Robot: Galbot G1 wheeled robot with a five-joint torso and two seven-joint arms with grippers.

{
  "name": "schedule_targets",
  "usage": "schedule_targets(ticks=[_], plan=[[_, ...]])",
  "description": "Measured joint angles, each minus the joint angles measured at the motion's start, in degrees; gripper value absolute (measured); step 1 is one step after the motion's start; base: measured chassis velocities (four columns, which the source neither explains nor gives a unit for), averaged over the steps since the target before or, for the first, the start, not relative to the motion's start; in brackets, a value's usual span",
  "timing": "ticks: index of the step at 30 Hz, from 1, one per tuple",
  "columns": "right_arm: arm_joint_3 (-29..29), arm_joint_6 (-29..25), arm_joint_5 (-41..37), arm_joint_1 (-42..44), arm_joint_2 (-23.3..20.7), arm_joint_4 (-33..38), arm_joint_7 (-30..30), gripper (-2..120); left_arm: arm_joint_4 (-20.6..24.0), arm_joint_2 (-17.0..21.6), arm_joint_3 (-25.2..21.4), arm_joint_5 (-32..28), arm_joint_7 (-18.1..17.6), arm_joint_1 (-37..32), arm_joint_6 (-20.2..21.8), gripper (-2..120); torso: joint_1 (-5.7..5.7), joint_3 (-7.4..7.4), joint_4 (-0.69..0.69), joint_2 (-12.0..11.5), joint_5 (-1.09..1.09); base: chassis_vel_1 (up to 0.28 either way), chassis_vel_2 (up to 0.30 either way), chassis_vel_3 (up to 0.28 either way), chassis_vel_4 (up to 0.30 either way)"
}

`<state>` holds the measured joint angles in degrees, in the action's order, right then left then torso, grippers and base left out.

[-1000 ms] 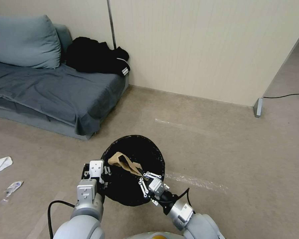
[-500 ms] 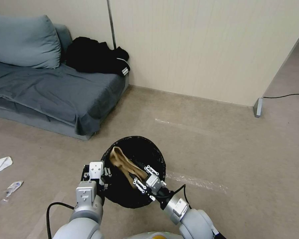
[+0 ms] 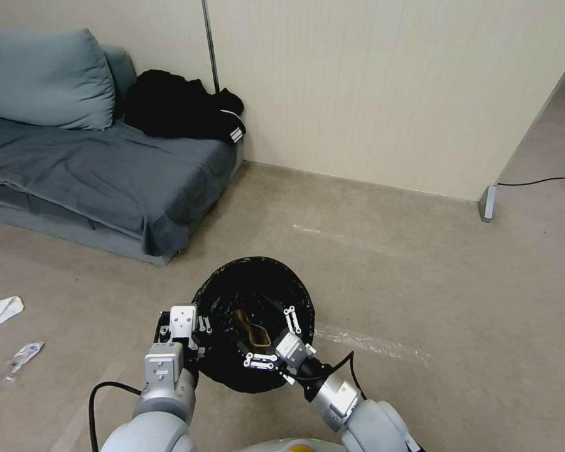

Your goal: Pick up the trash bin, then pick up the garbage from the floor and place it into the trash bin.

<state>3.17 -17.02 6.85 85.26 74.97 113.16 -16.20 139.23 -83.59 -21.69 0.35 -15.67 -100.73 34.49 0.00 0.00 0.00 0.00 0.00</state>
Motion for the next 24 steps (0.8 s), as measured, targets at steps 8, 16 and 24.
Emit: schedule_targets(ticks=[8, 16, 24], plan=[[7.9, -0.8, 0.2, 5.2, 2.1, 10.4, 2.7, 100, -1.0, -0.3, -0.5, 0.4, 0.4, 0.6, -0.3, 1, 0.00, 0.00, 0.02, 0.0, 0.00, 0.000, 0.000, 0.000, 0.000], [19.1, -6.9, 1.4, 17.4, 10.6, 17.3, 10.4, 100, -0.8, -0.5, -2.7, -0.8, 0.4, 1.5, -0.5, 1, 0.00, 0.00, -0.02, 0.0, -0.01, 0.000, 0.000, 0.000, 0.000], [24.1, -9.9, 0.0, 19.3, 13.4, 13.8, 14.5, 100, -1.1, -0.5, -3.1, -1.6, 0.3, 2.1, -0.5, 1, 0.00, 0.00, 0.00, 0.0, 0.00, 0.000, 0.000, 0.000, 0.000]])
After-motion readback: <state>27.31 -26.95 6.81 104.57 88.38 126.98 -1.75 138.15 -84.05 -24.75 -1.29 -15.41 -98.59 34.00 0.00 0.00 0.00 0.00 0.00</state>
